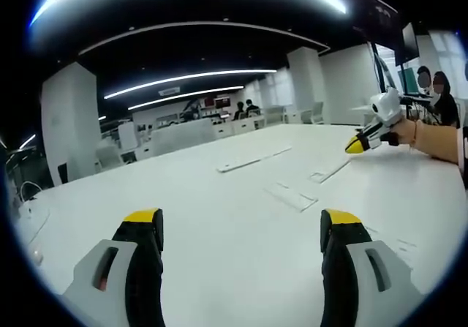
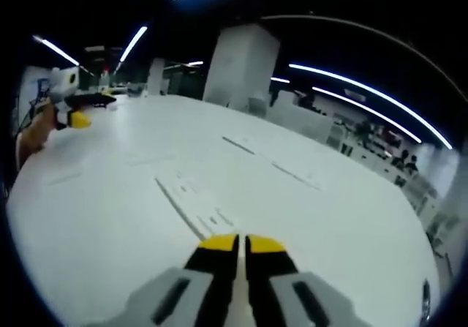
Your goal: Locate the socket holder cover, grip the socket holder cover, clip it into the socket holder slot.
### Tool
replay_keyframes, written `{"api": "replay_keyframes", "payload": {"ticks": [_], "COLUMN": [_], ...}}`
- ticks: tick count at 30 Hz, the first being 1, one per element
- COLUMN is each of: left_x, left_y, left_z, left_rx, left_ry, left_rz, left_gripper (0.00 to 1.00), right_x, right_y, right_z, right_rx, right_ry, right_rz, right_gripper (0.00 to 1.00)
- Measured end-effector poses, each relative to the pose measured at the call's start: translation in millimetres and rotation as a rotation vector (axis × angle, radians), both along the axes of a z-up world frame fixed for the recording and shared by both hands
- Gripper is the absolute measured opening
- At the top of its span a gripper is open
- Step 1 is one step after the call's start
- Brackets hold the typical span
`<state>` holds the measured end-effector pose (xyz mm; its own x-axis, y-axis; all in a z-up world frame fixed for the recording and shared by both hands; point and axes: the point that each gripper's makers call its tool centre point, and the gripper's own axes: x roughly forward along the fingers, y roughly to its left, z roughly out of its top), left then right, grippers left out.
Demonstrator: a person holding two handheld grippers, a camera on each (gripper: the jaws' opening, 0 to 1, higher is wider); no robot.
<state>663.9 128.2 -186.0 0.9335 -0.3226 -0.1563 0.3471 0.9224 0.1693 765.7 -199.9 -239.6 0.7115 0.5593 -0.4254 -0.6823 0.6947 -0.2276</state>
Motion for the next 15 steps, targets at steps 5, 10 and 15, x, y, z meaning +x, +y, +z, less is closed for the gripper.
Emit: {"api": "replay_keyframes", "payload": {"ticks": [5,10,15], "left_x": [-2.8,-2.6,-0.3], "left_y": [-3.3,-2.8,-4.2], "left_z": [5.1,9.5,5.2], "left_rx": [-0.006,-0.024,-0.019], "left_ry": [-0.016,-0.03,-0.022], "left_rz": [-0.012,-0.013,-0.013], "left_gripper": [0.87,0.87,0.87], "right_x": [-4.0,-1.3,6.3], "right_y": [9.5,15.5,23.4], "right_z": [12.7,39.5,59.3], "right_rx": [0.009,0.051,0.041], "right_ry": [-0.016,-0.053,-0.075], "right_rz": [0.023,0.039,0.08], "right_gripper": [0.07,0.08,0.08]}}
